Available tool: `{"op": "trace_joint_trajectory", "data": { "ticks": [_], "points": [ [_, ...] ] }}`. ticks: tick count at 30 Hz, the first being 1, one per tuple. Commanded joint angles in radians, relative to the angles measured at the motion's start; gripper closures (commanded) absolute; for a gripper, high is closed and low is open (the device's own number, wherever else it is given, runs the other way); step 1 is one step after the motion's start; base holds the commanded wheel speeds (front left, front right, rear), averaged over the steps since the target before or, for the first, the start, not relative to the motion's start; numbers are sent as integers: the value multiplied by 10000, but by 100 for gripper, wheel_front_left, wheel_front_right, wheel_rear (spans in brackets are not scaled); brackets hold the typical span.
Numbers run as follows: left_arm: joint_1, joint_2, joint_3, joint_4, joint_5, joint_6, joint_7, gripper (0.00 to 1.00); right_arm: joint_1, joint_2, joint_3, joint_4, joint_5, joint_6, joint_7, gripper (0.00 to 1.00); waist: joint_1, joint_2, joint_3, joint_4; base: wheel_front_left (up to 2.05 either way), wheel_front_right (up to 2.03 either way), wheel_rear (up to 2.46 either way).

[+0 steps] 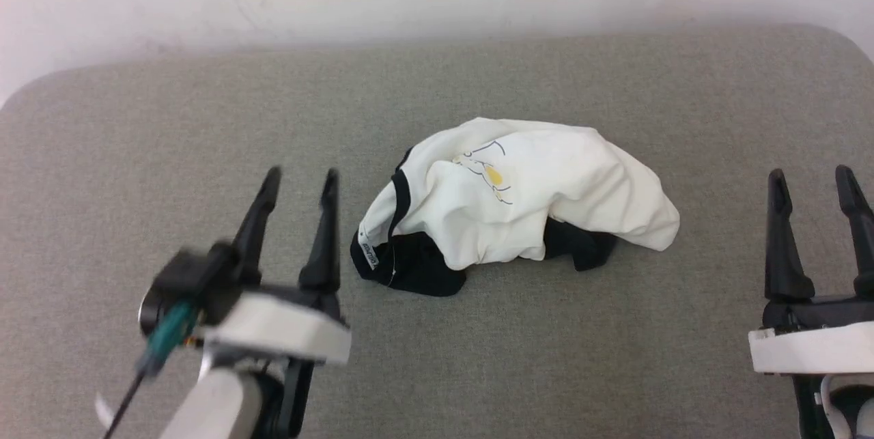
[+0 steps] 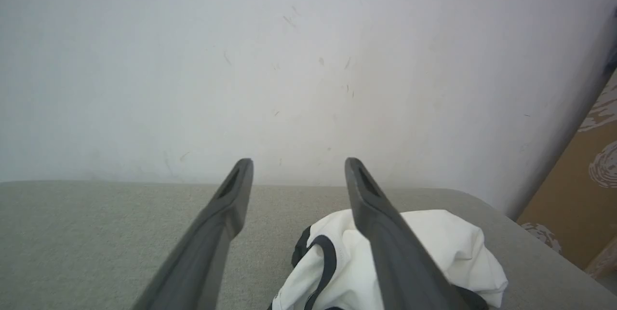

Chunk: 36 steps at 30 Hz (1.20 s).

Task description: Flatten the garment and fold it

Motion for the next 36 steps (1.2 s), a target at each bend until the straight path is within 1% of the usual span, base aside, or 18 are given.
{"op": "trace_joint_trajectory", "data": {
  "ticks": [1, 3, 6, 8, 10, 12, 17, 21, 24, 26, 28, 30, 33, 36],
  "points": [
    [696, 41, 153, -343, 14, 121, -548, 0, 204, 28, 17, 44, 65, -19, 24, 0, 0, 0, -133, 39, 0, 0, 0],
    [1428, 170, 298, -700, 234, 234, -1035, 0, 353, 28, 6, 71, 79, -19, 27, 0, 0, 0, -216, 29, 0, 0, 0],
    [2446, 180, 565, -1023, 620, 455, -1337, 0, 568, 28, 17, 129, 111, -19, 29, 0, 0, 0, -293, -24, 0, 0, 0],
    [2978, 6, 693, -1193, 818, 493, -1391, 0, 756, 28, -23, 147, 167, -19, 44, 0, 0, 0, -332, -6, 0, 0, 0],
    [3347, -121, 788, -1318, 1264, 481, -1401, 0, 960, 28, -51, 161, 241, -19, 74, 0, 0, 0, -355, 31, 0, 0, 0],
    [3640, -402, 905, -1355, 1509, 458, -1404, 0, 1106, 28, -80, 191, 297, -19, 65, 0, 0, 0, -362, 79, 0, 0, 0],
    [3798, -988, 1164, -1331, 1851, 39, -1406, 0, 1061, 28, -149, 227, 558, -19, 107, 0, 0, 0, -240, 254, 0, 0, 0],
    [3603, -1288, 1388, -1291, 2078, -314, -1407, 0, 263, 18, -58, 98, 543, -19, 536, 0, 0, 0, 45, 348, 0, 0, 0],
    [3486, -1480, 1568, -1258, 2221, -516, -1407, 0, -620, -463, 234, -65, 721, -19, 1325, 0, 0, 0, 340, 353, 0, 0, 0],
    [3402, -1589, 1660, -1218, 2325, -649, -1407, 0, -1285, -899, 382, 36, 1255, -19, 2103, 0, 0, 0, 553, 364, 0, 0, 0],
    [3308, -1680, 1737, -1178, 2445, -763, -1408, 0, -2001, -1476, 484, 240, 1793, -19, 2939, 0, 0, 0, 780, 376, 0, 0, 0],
    [3201, -1767, 1794, -1152, 2570, -861, -1408, 0, -2667, -2206, 724, 525, 2074, -19, 3765, 0, 0, 0, 1013, 402, 0, 0, 0],
    [3032, -1893, 1880, -1180, 2760, -966, -1408, 0, -3587, -2687, 799, 1172, 2720, -19, 4778, 0, 0, 0, 1347, 428, 0, 0, 0],
    [2829, -2014, 1869, -1206, 2917, -1105, -1408, 0, -4114, -3231, 960, 1984, 2931, -19, 5820, 0, 0, 0, 1729, 545, 0, 0, 0]
  ]
}}
